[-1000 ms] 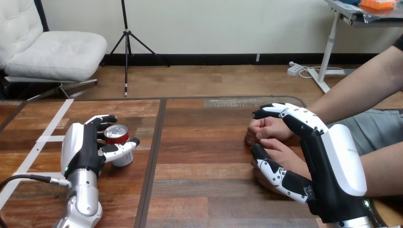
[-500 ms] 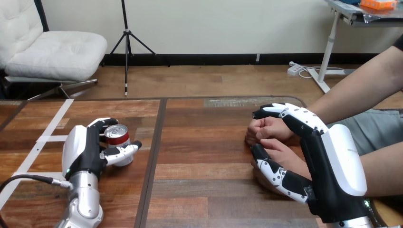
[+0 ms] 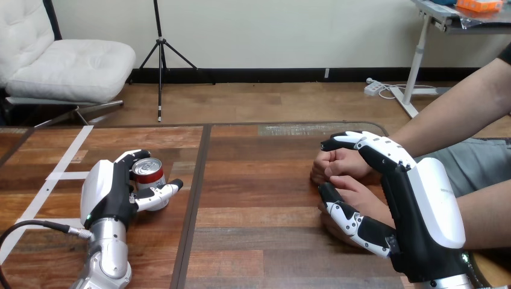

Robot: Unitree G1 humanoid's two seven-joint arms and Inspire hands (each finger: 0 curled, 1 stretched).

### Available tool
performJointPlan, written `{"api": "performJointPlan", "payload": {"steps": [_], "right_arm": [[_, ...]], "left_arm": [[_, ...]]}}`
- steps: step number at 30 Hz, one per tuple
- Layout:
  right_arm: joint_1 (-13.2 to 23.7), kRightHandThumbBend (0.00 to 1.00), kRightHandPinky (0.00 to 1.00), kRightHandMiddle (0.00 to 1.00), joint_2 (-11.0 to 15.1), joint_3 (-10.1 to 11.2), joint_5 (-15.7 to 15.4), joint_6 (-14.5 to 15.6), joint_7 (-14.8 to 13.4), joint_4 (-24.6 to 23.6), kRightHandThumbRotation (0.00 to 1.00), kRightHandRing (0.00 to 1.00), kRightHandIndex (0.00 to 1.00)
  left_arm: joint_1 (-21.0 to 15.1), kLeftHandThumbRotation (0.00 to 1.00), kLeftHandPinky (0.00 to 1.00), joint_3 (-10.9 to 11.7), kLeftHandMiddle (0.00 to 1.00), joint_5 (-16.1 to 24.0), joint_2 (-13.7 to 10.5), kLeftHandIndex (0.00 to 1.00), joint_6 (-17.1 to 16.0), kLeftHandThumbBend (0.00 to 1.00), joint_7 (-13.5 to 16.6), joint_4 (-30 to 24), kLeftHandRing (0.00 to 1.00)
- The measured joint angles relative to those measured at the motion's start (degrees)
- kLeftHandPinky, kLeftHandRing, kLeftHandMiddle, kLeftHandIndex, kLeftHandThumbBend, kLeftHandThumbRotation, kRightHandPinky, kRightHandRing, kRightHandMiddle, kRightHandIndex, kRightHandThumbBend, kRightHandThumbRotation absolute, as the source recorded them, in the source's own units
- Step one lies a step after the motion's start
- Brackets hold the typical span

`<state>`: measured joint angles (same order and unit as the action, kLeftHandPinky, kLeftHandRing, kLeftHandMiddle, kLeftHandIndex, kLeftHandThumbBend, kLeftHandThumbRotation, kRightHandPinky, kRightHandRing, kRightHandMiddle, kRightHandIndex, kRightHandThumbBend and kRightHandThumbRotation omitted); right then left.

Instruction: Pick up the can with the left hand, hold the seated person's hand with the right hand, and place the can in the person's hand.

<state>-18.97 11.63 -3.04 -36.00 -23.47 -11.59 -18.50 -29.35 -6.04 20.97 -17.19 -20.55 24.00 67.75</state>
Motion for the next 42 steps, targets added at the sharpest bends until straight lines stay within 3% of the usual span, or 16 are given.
{"api": "performJointPlan", "payload": {"steps": [7,12,19,42], "right_arm": [[0.0,0.42,0.85,0.77,0.0,0.0,-0.2,0.4,0.0,0.0,0.0,0.82,0.69],[0.0,0.42,0.85,0.77,0.0,0.0,-0.2,0.5,0.0,0.0,0.0,0.82,0.69],[0.0,0.42,0.85,0.77,0.0,0.0,-0.1,0.6,0.0,0.0,0.0,0.82,0.69],[0.0,0.41,0.86,0.77,0.0,0.0,0.0,0.6,0.0,0.0,0.0,0.82,0.69]], "left_arm": [[0.0,0.16,0.63,0.2,0.71,-0.4,0.0,0.74,0.0,0.78,0.0,0.1,0.68],[0.0,0.05,0.53,0.4,0.6,-1.2,0.0,0.67,-0.4,0.76,0.1,0.1,0.56],[0.0,0.01,0.44,0.5,0.5,-2.1,0.1,0.57,-2.0,0.72,1.9,0.2,0.46],[0.0,0.0,0.4,0.6,0.47,-2.7,0.8,0.53,-4.2,0.67,3.3,0.2,0.42]]}}
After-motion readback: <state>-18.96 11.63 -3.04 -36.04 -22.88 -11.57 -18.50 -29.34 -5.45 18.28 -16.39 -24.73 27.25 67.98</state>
